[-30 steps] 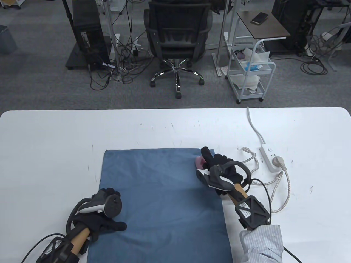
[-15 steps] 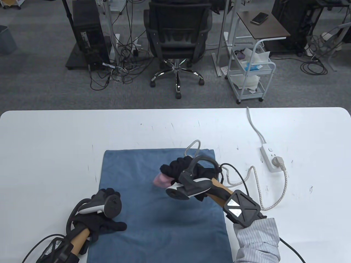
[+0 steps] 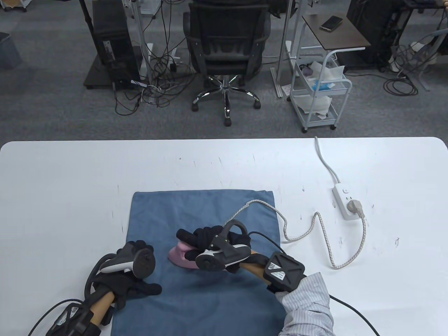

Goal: Iron pillowcase with electric iron on table

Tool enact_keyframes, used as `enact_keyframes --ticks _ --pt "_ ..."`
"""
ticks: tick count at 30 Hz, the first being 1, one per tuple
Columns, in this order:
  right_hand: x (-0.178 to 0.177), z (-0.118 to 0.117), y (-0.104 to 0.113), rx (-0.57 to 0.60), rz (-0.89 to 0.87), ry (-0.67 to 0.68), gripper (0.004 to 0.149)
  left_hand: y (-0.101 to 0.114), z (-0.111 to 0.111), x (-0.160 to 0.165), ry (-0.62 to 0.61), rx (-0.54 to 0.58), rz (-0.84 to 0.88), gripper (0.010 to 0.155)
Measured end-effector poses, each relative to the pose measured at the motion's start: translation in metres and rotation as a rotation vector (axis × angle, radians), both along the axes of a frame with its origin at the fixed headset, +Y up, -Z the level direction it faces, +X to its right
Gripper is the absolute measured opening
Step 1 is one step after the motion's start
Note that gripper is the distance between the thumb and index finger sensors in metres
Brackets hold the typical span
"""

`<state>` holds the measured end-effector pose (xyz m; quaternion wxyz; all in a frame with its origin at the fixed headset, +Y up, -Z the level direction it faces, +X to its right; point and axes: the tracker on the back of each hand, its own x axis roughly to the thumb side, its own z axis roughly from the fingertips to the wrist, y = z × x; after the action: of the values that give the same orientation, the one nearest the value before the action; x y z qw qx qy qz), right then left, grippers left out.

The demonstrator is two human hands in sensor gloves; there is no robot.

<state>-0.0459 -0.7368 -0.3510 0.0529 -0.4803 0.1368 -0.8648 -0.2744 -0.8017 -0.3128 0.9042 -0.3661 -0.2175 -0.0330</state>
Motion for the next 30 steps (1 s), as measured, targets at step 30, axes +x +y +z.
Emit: enact_keyframes --ticks 30 --pt "0.042 -0.093 0.062 0.433 0.430 -0.294 0.071 0.013 -0.003 -0.023 0.055 0.026 -0.006 0.118"
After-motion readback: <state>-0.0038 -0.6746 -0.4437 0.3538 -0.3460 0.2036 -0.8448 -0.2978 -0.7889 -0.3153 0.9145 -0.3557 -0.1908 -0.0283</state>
